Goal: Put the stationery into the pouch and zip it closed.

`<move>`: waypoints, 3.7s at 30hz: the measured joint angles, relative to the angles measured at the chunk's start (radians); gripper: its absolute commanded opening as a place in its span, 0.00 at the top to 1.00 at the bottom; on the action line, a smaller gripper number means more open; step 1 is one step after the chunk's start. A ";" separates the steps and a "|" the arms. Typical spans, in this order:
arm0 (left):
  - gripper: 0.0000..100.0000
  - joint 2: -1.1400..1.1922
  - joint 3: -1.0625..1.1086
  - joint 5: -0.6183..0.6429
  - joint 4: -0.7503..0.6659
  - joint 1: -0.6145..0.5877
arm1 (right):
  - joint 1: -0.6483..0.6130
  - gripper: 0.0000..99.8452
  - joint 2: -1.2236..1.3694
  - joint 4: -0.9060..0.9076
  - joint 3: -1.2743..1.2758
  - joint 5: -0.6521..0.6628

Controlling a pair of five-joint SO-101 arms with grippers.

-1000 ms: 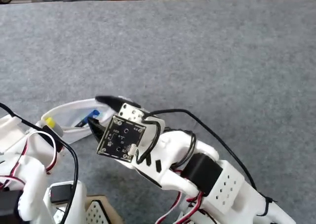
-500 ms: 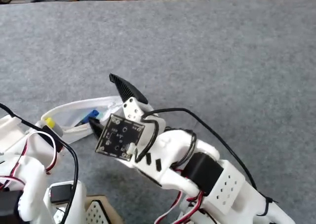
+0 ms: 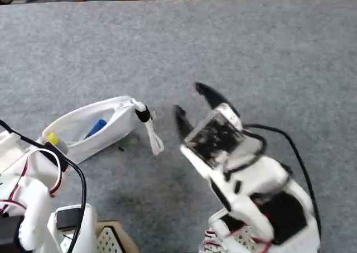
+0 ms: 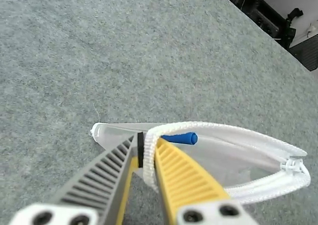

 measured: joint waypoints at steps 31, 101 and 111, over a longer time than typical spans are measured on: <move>0.97 0.000 0.000 0.000 0.000 0.000 | -0.101 0.85 0.638 -0.209 -0.002 0.000; 0.97 0.000 0.000 0.000 0.000 0.000 | -0.213 0.81 0.559 -0.229 0.043 0.209; 0.97 0.000 -0.002 -0.002 0.000 -0.005 | -0.210 0.95 0.559 -0.285 0.040 0.209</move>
